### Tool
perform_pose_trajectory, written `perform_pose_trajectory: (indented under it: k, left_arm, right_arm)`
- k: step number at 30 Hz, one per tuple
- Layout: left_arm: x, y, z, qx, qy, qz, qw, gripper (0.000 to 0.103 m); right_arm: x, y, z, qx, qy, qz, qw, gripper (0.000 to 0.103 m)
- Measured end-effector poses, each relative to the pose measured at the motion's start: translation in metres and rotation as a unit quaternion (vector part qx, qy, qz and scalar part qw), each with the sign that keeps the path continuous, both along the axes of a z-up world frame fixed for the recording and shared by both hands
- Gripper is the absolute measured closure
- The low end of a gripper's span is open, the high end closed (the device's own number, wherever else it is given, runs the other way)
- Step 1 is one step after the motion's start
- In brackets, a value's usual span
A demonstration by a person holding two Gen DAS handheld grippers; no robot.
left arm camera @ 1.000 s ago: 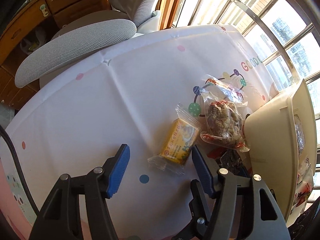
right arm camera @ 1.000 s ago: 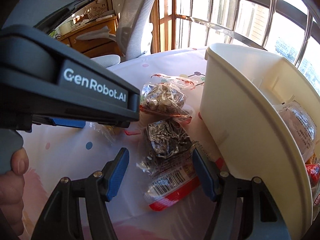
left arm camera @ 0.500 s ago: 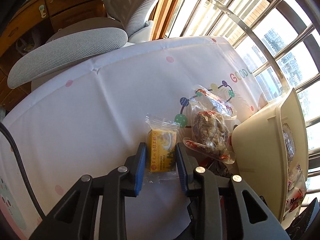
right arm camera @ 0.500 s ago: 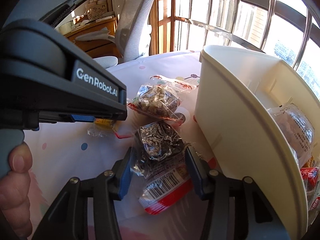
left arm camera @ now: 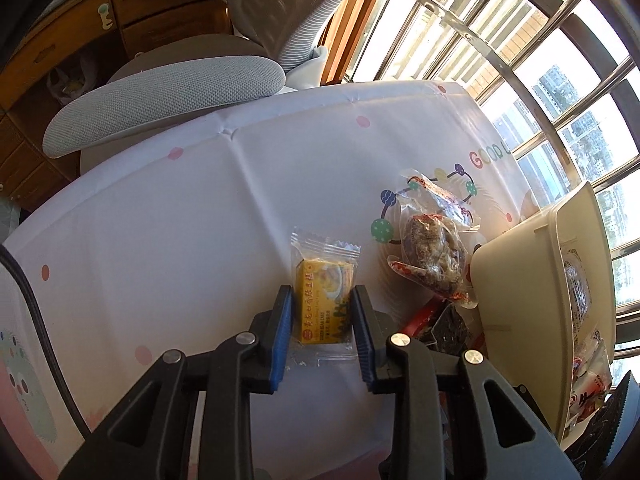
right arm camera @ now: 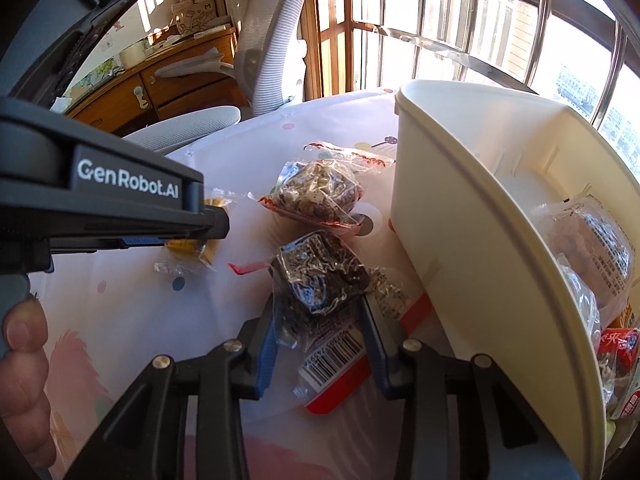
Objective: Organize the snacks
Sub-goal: 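Close the left tool on the yellow cake pack while the right tool grips the dark chocolate bag, then carry the yellow cake pack and chocolate bag with both tools over the tray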
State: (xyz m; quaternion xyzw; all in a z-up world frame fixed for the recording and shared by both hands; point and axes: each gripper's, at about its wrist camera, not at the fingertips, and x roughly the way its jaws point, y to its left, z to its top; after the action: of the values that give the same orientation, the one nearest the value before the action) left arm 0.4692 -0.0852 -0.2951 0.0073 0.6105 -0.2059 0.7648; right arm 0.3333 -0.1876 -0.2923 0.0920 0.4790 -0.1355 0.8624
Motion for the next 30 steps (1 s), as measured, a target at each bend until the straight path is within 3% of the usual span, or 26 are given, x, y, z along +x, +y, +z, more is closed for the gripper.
perform_pose_trajectory:
  k: [2, 4, 6, 20, 30]
  left_arm:
    - [-0.003, 0.007, 0.003, 0.001, 0.001, 0.009, 1.0, 0.076]
    - [-0.007, 0.014, 0.005, 0.002, 0.004, 0.017, 0.9998, 0.076]
    - [-0.012, 0.024, 0.007, 0.002, 0.006, 0.025, 0.9997, 0.076]
    - [-0.061, 0.078, 0.036, -0.002, -0.001, 0.064, 0.998, 0.076]
    - [-0.118, 0.103, 0.049, -0.007, 0.015, 0.06, 0.9981, 0.076]
  right_arm:
    - [-0.002, 0.003, 0.002, 0.003, 0.004, 0.005, 1.0, 0.069]
    - [-0.005, 0.011, 0.003, 0.006, 0.008, 0.013, 1.0, 0.083]
    - [-0.007, 0.013, 0.002, 0.008, 0.011, 0.019, 1.0, 0.086]
    - [-0.025, 0.024, 0.006, 0.013, 0.031, 0.045, 0.998, 0.093]
    - [-0.068, 0.048, 0.022, 0.026, 0.042, 0.075, 0.996, 0.093]
